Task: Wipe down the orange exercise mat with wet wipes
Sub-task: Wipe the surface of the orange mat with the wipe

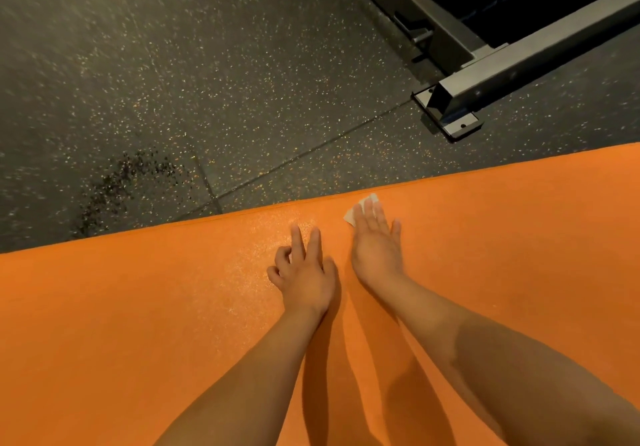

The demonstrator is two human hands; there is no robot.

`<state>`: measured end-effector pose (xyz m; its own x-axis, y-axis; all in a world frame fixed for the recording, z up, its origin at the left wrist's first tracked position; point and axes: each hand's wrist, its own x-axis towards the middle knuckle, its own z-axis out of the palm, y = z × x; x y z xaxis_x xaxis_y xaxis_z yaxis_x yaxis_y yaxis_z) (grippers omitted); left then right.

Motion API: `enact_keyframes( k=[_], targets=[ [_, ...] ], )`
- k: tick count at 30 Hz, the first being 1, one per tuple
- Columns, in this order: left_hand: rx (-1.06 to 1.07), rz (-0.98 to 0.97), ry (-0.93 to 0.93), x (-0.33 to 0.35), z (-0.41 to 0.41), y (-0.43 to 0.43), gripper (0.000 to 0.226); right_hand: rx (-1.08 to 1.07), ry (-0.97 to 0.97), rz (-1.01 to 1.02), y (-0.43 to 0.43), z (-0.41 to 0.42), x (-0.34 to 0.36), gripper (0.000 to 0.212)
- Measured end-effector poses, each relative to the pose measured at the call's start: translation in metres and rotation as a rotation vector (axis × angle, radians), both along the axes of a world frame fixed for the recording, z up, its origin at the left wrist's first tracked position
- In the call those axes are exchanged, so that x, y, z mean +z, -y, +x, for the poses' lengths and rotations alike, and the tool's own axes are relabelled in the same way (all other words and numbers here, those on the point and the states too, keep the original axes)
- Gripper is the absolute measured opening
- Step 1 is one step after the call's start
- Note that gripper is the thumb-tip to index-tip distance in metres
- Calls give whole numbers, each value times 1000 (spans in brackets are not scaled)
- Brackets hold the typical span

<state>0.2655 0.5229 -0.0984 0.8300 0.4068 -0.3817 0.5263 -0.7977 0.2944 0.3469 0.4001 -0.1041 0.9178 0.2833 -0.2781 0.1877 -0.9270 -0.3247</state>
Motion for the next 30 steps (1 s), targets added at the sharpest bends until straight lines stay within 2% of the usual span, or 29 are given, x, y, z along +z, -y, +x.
enact_keyframes(
  k=[2, 5, 7, 9, 11, 13, 16, 20, 23, 26, 30],
  targets=[
    [11, -36, 6, -1, -1, -1, 59, 120, -30, 71, -24, 2, 3, 78],
    [14, -50, 16, 0, -2, -4, 58, 351, -42, 113, -43, 9, 7, 73],
    [37, -50, 16, 2, -1, -2, 57, 389, -35, 75, -38, 16, 7, 80],
    [100, -84, -8, 6, 4, 5, 62, 282, -13, 10, -21, 19, 5, 86],
    [155, -104, -36, 8, 12, 18, 69, 69, -7, -13, -3, 23, 2, 82],
    [175, -93, -50, 7, 16, 26, 71, -42, -19, -3, 1, 21, 0, 80],
    [173, -92, -42, 0, 13, 28, 74, 90, -44, 78, -11, 8, -3, 89],
    [172, -95, -21, -1, 11, 27, 75, 282, -50, 93, -9, 6, -3, 77],
    [153, -69, -15, -2, 10, 28, 70, 166, -27, 9, 9, 11, -2, 74],
    [143, -65, -8, -3, 8, 31, 69, -7, -26, 43, 13, -7, -3, 70],
    [117, -65, 52, -2, -1, 31, 66, 177, -52, 133, 17, -39, -2, 60]
  ],
)
